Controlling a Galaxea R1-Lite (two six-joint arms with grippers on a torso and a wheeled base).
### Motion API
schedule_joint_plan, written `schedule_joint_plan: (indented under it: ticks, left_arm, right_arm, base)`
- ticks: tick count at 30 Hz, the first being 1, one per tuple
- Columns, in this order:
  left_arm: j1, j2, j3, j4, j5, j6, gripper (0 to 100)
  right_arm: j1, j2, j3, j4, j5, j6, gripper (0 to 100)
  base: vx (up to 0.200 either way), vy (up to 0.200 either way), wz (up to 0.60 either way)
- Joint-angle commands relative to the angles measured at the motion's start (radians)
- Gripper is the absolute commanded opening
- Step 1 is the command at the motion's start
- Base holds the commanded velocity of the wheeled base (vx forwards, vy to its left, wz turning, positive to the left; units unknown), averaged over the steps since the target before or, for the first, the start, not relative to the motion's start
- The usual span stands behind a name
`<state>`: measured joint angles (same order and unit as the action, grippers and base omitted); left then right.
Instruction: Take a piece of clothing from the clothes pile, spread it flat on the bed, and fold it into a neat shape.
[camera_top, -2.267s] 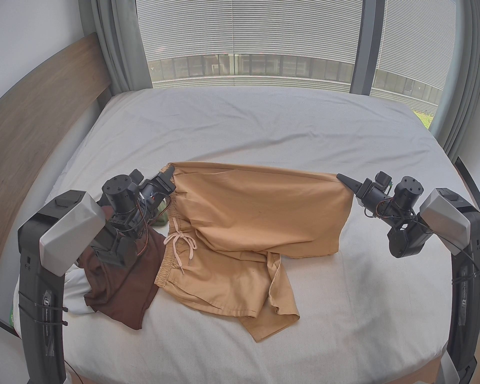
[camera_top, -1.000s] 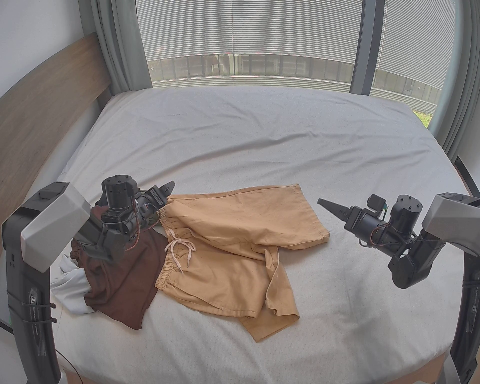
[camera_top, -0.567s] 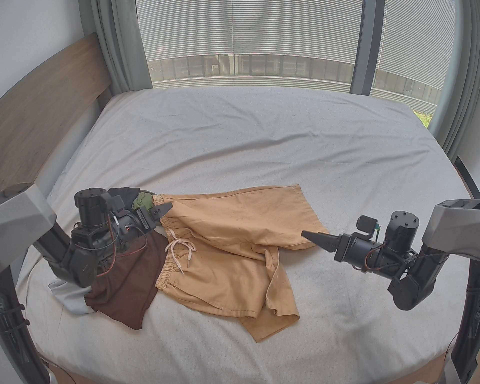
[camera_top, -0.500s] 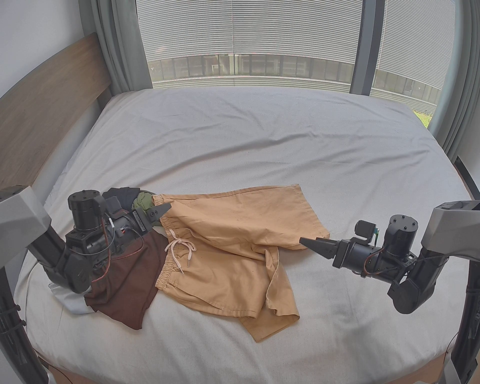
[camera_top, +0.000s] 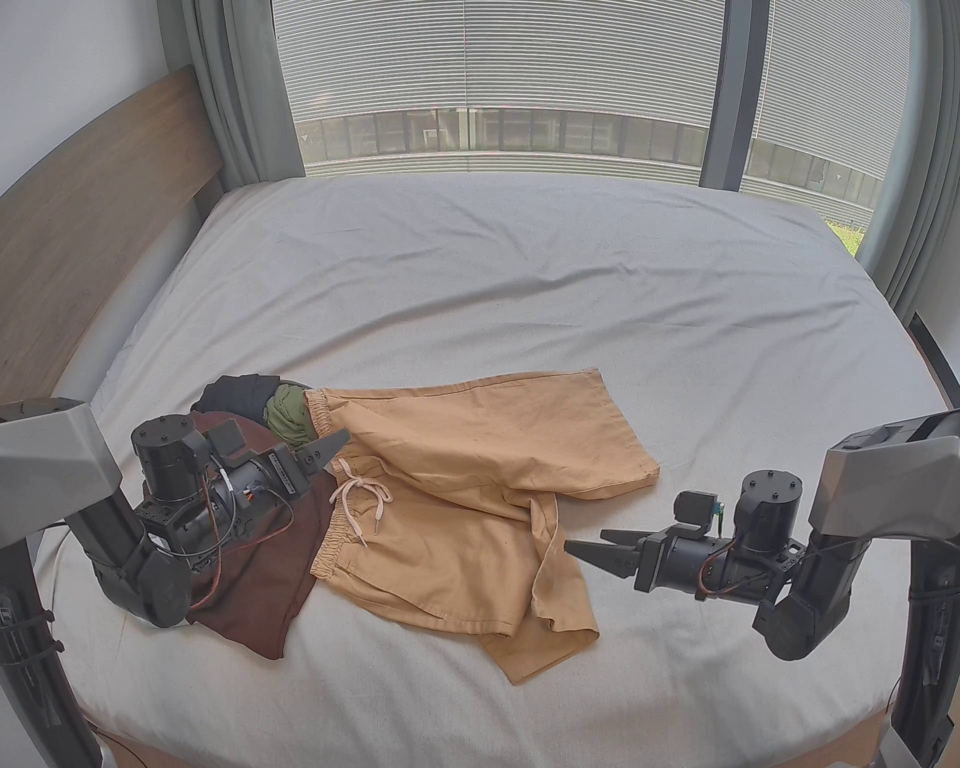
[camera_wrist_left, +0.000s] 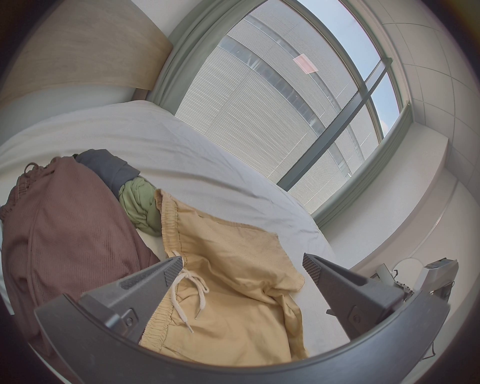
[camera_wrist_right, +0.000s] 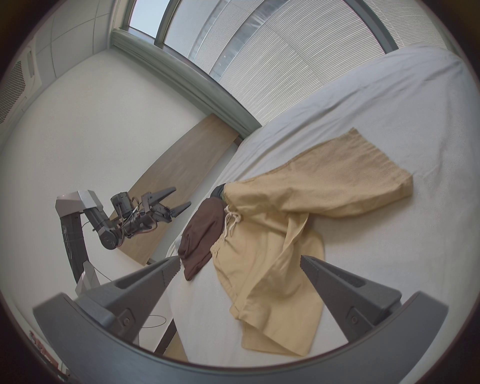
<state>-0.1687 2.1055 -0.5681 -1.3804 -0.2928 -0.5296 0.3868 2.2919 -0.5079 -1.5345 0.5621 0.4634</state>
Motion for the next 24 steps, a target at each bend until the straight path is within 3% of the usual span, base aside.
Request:
schedule_joint_plan:
  ticks: [1,7,11,17,19,21,24]
  left_arm:
    - [-0.006,0.03,0.007,-0.002,0.0,0.002,100]
    - [-0.008,0.03,0.008,-0.003,-0.002,0.002,100]
    - [-0.008,0.031,0.008,-0.003,-0.002,0.002,100]
    - [-0.008,0.033,0.008,-0.003,-0.005,0.002,100]
    - [-0.008,0.033,0.008,-0.005,-0.005,0.0,100]
    - [-0.008,0.033,0.008,-0.005,-0.006,0.0,100]
    - [-0.008,0.033,0.008,-0.005,-0.008,0.002,100]
  right_arm:
    - [0.047,0.07,-0.009,0.0,-0.002,-0.008,100]
    - [0.08,0.136,-0.07,0.027,-0.001,-0.046,100]
    - [0.084,0.106,-0.11,0.169,-0.004,-0.094,100]
    - [0.076,0.06,-0.187,0.416,-0.025,-0.282,100]
    - [0.076,0.054,-0.202,0.448,-0.034,-0.302,100]
    - [0.087,0.024,-0.267,0.567,-0.076,-0.371,100]
    - [0.101,0.011,-0.33,0.648,-0.085,-0.391,100]
  base:
    - [0.0,0.0,0.0]
    - [0.0,0.0,0.0]
    - [0.0,0.0,0.0]
    - [0.0,0.0,0.0]
    - [0.0,0.0,0.0]
    - [0.0,0.0,0.0]
    - [0.0,0.0,0.0]
